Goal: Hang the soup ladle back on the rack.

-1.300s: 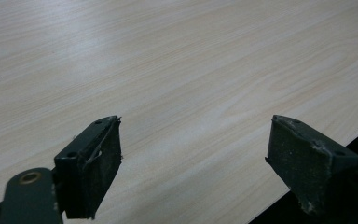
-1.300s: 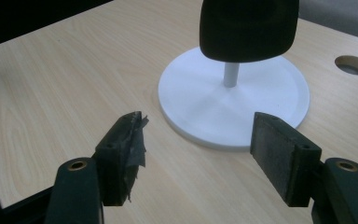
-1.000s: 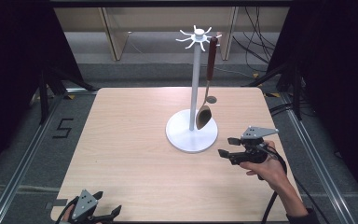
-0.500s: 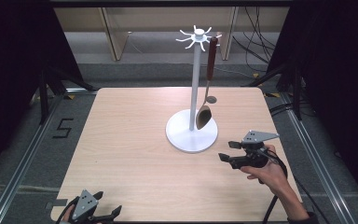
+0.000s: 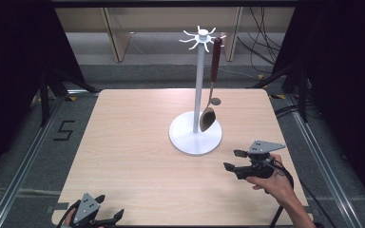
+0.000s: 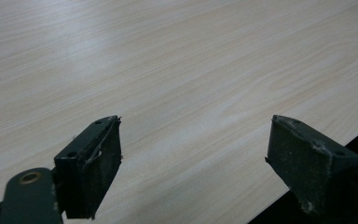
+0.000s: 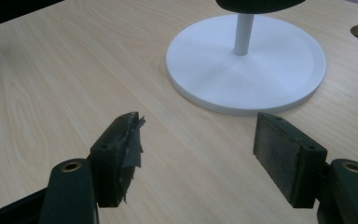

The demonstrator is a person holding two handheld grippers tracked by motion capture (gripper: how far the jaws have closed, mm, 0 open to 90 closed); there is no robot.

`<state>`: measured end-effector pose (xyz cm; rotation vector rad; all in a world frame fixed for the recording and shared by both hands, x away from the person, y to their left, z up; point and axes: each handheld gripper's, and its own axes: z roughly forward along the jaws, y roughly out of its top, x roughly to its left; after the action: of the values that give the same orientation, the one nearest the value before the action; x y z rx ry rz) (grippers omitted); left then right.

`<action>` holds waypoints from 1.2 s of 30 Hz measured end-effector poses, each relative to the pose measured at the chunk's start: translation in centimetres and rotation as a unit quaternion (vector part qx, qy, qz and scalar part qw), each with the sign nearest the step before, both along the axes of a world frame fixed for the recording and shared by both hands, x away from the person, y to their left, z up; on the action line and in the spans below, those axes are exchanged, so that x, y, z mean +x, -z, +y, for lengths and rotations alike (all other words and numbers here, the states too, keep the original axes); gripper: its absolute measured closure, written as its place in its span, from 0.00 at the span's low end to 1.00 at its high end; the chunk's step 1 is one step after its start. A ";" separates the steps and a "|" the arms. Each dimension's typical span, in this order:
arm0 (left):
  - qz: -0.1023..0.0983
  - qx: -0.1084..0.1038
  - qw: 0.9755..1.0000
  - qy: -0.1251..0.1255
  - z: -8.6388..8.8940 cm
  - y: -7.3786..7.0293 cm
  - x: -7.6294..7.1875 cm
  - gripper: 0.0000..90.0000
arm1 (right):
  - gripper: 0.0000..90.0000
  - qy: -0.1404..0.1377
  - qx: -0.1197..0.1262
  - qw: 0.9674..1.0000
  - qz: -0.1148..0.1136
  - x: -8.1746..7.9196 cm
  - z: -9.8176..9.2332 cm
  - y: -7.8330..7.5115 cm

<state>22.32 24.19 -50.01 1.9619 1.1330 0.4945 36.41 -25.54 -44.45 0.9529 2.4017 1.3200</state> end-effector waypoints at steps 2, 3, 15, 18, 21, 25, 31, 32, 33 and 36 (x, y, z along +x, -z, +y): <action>-0.001 0.000 1.000 0.000 0.0 0.0 0.0 0.19 | 0.36 0.003 0.004 1.000 -0.002 -0.2 0.0 0.1; -0.001 0.000 1.000 0.000 0.0 0.0 0.0 0.19 | 0.36 0.005 0.007 1.000 0.011 -0.4 0.0 0.2; 0.000 0.004 1.000 0.000 0.1 0.0 0.0 0.19 | 0.34 -0.001 0.010 1.000 0.020 -1.5 -0.5 1.1; 0.000 0.001 1.000 0.000 0.0 0.0 0.0 0.19 | 0.33 0.003 0.007 1.000 0.014 -1.8 -0.5 1.3; 0.000 0.004 1.000 0.000 0.0 0.0 0.0 0.19 | 0.32 0.003 0.010 1.000 0.018 -2.1 -0.5 1.7; 0.000 0.001 1.000 0.000 0.0 0.0 0.0 0.19 | 0.31 0.004 0.008 1.000 0.016 -2.5 -0.3 2.2; -0.001 0.002 1.000 0.000 0.0 0.0 0.0 0.19 | 0.29 0.003 0.004 1.000 0.019 -3.1 -0.3 2.6; -0.001 0.002 1.000 0.001 0.0 0.0 0.0 0.19 | 0.29 0.008 0.011 1.000 0.027 -3.3 -0.2 2.7; 0.000 0.004 1.000 0.002 0.0 0.0 0.0 0.19 | 0.29 0.007 0.005 1.000 0.018 -3.2 -0.3 2.8; 0.000 0.004 1.000 0.002 0.0 0.0 0.0 0.19 | 0.29 0.012 0.006 0.999 0.042 -3.7 -0.2 2.9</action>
<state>22.32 24.22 -49.98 1.9702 1.1286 0.4984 32.68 -25.77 -47.32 1.0569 2.4382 1.3114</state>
